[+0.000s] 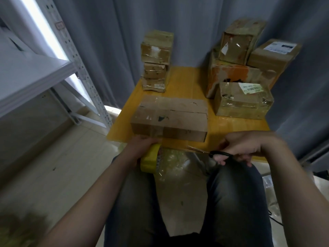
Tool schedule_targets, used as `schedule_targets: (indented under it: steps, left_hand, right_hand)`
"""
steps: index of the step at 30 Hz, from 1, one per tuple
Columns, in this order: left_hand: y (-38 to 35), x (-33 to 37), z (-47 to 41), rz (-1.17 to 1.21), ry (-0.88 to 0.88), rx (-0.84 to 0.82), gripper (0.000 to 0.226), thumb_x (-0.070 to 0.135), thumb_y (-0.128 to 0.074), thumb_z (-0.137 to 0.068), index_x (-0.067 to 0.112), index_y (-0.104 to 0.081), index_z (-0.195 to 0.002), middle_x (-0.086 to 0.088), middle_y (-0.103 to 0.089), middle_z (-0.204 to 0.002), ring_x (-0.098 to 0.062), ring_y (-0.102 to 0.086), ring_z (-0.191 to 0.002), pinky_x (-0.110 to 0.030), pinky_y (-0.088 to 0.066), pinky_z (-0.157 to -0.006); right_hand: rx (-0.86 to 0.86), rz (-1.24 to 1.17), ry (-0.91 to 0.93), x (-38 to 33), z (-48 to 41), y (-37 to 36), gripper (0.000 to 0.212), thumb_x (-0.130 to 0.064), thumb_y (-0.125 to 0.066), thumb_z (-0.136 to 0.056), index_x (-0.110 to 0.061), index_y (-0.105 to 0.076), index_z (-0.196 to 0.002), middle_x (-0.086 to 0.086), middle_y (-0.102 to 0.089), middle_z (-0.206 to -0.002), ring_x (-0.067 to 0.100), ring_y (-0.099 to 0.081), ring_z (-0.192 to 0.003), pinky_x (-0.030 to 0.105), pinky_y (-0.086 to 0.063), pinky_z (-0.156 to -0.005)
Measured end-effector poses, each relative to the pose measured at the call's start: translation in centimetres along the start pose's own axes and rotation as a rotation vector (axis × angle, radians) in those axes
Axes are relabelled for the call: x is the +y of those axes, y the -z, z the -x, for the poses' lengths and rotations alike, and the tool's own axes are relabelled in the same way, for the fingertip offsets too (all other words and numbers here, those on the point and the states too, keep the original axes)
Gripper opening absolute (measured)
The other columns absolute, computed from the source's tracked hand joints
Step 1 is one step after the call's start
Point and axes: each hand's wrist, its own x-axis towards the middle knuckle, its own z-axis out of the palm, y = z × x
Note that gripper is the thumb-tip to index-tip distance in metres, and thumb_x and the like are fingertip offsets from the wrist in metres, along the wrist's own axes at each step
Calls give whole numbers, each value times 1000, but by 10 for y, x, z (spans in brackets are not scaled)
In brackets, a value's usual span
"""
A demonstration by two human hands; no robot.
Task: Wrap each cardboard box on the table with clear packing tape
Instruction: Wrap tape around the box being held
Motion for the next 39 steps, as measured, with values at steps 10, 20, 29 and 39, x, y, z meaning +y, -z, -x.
schedule_targets:
  steps: [10, 20, 29, 39]
  left_hand:
    - [13, -7, -1, -28, -5, -28, 21, 25, -64, -99, 8, -75, -96, -1, -73, -61, -6, -69, -56, -14, -48, -47]
    - [16, -15, -7, -6, -5, -50, 17, 31, -69, -96, 15, -74, -94, 0, -76, -71, -10, -73, -68, -29, -52, -66]
    - [13, -21, -16, -53, -3, 6, 10, 39, -70, -94, 29, -67, -92, 4, -66, -102, -19, -63, -98, -40, -51, -91]
    - [18, -22, -16, -207, -55, -16, 7, 36, -72, -93, 29, -71, -93, 10, -66, -97, -13, -61, -95, -33, -46, -81]
  right_hand:
    - [71, 74, 46, -83, -43, -17, 45, -58, -67, -92, -13, -65, -86, -8, -58, -47, 11, -48, -43, 25, -48, -48]
    - [117, 36, 118, -92, -71, -11, 39, -49, -77, -87, -10, -75, -92, 7, -72, -77, 11, -55, -47, 29, -59, -52]
    - [238, -44, 271, -83, -83, -10, 20, -31, -86, -82, -18, -80, -69, 12, -66, -66, 15, -51, -41, 24, -46, -39]
    - [113, 77, 43, -90, -84, -13, 48, -42, -87, -78, -5, -74, -106, 11, -67, -89, 19, -74, -69, 27, -62, -59]
